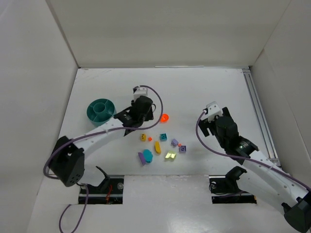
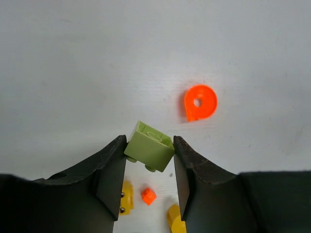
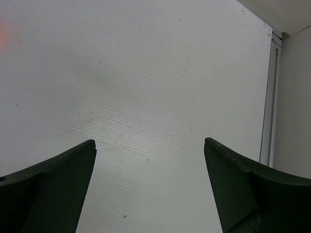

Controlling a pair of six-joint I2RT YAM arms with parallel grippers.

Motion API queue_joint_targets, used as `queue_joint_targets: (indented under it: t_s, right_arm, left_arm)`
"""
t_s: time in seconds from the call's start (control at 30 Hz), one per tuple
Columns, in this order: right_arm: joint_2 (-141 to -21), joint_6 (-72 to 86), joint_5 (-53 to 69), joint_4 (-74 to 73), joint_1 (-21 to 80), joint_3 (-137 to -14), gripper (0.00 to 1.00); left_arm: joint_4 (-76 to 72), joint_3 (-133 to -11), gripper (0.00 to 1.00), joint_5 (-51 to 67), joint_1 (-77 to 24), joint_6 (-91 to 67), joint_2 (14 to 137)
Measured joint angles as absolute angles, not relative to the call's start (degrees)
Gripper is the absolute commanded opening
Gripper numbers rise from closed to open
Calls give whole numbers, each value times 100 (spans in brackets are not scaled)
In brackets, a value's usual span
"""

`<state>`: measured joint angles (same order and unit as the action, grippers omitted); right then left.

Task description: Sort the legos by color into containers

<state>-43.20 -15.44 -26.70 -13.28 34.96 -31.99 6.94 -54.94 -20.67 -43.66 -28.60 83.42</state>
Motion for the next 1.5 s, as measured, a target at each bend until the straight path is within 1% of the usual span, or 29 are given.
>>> queue_joint_targets:
  t_s: [0.1, 0.2, 0.23, 0.27, 0.47, 0.57, 0.73, 0.9, 1.07, 1.1, 1.23, 1.47, 1.5]
  right_arm:
    - [-4331, -1544, -2681, -1328, 3496, -3186, 97]
    - [-4407, -1542, -2698, -1328, 3496, -3186, 97]
    - [-4442, -1542, -2700, -1323, 3489, -3186, 97]
    - [-4473, -1542, -2705, -1323, 3487, -3186, 97]
    - [-4759, -1559, -2661, -1304, 3479, -3186, 97]
    - [-4901, -1570, -2615, -1284, 3448, -3186, 97]
    - [-5061, -1573, -2587, -1280, 3446, -3186, 97]
    - [-5107, -1592, -2578, -1278, 3444, -3186, 97]
    - [-5107, -1623, -2578, -1275, 3441, -3186, 97]
    - [-5107, -1629, -2578, -1275, 3441, -3186, 97]
    - [-5103, -1634, -2576, -1275, 3409, -3186, 99]
    - [-5103, -1634, -2576, -1282, 3380, -3186, 99]
    - [-5103, -1634, -2576, -1282, 3380, -3186, 99]
  left_arm:
    - [873, -5498, 24, -2309, -3791, -3039, 7609]
    - [1074, -5500, 25, -2462, -2845, -3271, 7113]
    - [1205, -5500, 26, -2545, -2335, -3400, 6956]
    - [1247, -5500, 26, -2593, -2202, -3439, 6921]
    - [1566, -5500, 26, -2394, -307, -3857, 6635]
    - [1743, -5531, 26, -2416, 143, -4108, 6681]
    - [2110, -5929, 26, -2556, 270, -4442, 7220]
    - [2383, -6132, 29, -2731, 287, -4772, 7708]
    - [2545, -6163, 30, -2808, 419, -4943, 7874]
    - [2550, -6180, 33, -2825, 438, -4963, 7902]
    - [2536, -6274, 37, -2829, 456, -4974, 8082]
    - [2338, -6281, 37, -2718, 462, -4838, 8331]
    - [2305, -6281, 38, -2696, 462, -4814, 8340]
